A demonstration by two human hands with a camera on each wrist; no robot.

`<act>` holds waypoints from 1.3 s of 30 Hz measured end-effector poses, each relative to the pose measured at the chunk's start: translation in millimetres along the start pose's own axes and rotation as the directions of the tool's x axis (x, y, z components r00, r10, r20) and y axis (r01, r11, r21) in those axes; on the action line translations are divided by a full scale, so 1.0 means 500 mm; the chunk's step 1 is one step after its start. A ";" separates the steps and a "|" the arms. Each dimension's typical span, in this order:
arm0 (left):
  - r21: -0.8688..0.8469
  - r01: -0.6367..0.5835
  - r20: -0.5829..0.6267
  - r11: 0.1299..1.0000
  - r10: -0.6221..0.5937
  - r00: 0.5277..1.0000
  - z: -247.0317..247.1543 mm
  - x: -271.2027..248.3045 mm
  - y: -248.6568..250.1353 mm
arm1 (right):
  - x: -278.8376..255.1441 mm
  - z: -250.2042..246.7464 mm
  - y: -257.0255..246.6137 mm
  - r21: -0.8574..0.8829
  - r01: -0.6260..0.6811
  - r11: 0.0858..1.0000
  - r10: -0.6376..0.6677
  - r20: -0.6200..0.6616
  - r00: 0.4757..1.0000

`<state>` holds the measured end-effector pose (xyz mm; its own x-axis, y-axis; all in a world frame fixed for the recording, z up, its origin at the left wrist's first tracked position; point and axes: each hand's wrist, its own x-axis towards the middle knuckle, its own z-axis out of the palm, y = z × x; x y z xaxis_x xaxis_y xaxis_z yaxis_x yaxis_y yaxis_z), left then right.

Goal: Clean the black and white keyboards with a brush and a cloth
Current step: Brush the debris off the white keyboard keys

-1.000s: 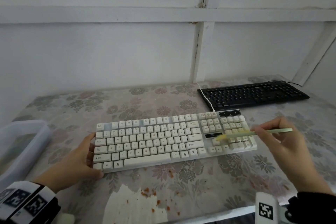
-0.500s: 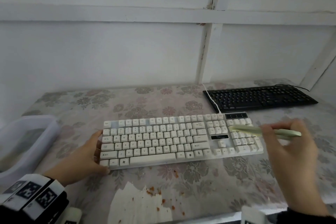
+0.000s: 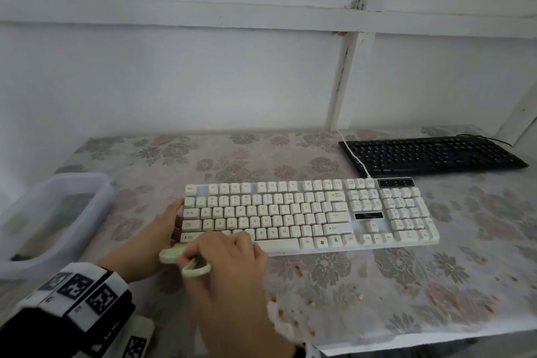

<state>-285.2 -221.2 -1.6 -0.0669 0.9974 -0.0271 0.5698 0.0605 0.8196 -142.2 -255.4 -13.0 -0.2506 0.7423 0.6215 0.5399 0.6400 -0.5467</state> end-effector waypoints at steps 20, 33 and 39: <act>0.108 0.079 0.121 0.991 -0.092 0.988 -0.017 0.020 -0.082 | 0.000 -0.098 0.078 0.034 -0.269 0.963 0.266 0.070 0.961; 0.021 0.067 0.154 0.998 -0.070 0.986 -0.018 0.022 -0.096 | 0.014 -0.170 0.102 0.160 -0.343 0.926 0.333 0.084 0.939; 0.029 0.081 0.158 0.996 -0.085 0.984 -0.020 0.020 -0.097 | 0.005 -0.211 0.158 0.228 -0.398 0.888 0.380 0.121 0.917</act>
<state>-321.8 -214.5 -35.7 0.0156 0.9823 -0.1868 0.5860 0.1424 0.7977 -15.5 -224.2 4.5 -0.1216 0.9479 0.2944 0.3959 0.3183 -0.8613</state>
